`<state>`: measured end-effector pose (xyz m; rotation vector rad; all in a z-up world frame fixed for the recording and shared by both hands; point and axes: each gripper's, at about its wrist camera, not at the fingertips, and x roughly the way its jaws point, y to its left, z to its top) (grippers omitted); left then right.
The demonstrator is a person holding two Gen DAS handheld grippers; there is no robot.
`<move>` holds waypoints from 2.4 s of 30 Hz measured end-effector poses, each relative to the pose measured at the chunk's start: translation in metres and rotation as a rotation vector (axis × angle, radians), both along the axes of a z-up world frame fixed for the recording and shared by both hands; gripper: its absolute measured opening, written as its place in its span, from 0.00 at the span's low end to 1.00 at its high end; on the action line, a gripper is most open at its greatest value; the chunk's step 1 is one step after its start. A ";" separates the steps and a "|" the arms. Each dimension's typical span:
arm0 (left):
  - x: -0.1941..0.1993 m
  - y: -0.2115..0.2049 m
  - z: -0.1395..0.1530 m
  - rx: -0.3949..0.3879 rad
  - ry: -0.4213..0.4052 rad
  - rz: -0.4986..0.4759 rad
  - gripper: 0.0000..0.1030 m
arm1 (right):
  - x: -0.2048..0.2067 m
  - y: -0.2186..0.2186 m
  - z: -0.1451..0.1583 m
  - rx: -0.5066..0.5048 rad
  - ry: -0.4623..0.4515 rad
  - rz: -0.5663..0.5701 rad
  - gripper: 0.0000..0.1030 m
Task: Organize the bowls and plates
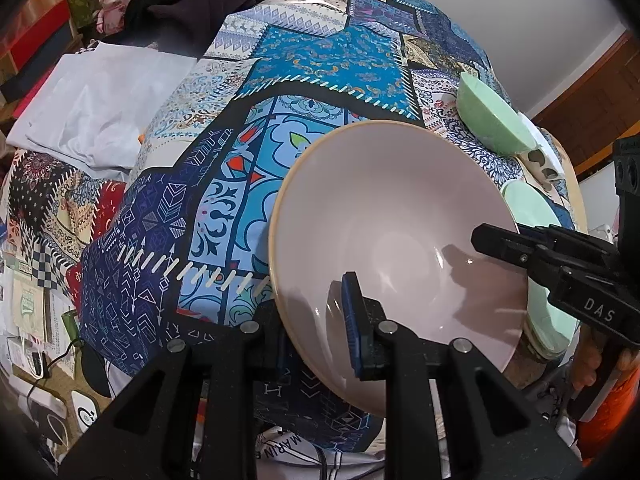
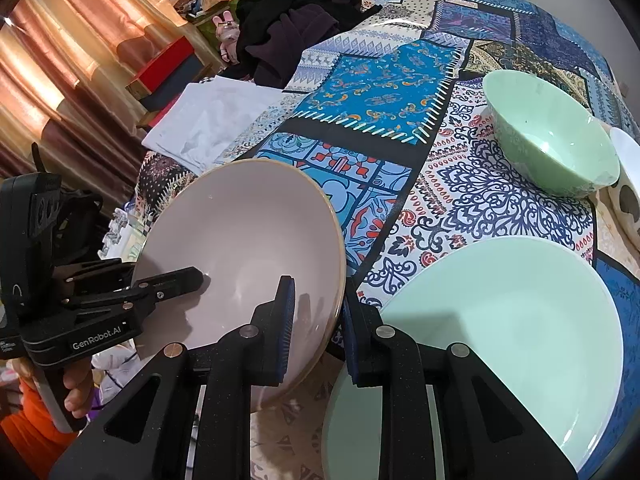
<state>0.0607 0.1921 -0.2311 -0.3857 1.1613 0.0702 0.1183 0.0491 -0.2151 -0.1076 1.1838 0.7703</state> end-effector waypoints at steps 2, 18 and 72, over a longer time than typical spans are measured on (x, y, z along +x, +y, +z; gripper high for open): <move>0.001 0.000 -0.001 0.002 0.001 0.001 0.22 | 0.000 0.000 -0.001 -0.001 0.002 0.001 0.19; -0.005 0.007 0.024 0.081 -0.052 0.041 0.33 | 0.000 -0.012 0.017 0.038 -0.026 -0.016 0.22; 0.271 -0.129 0.020 0.241 -0.045 -0.287 0.53 | 0.126 -0.154 0.005 0.087 -0.045 -0.350 0.47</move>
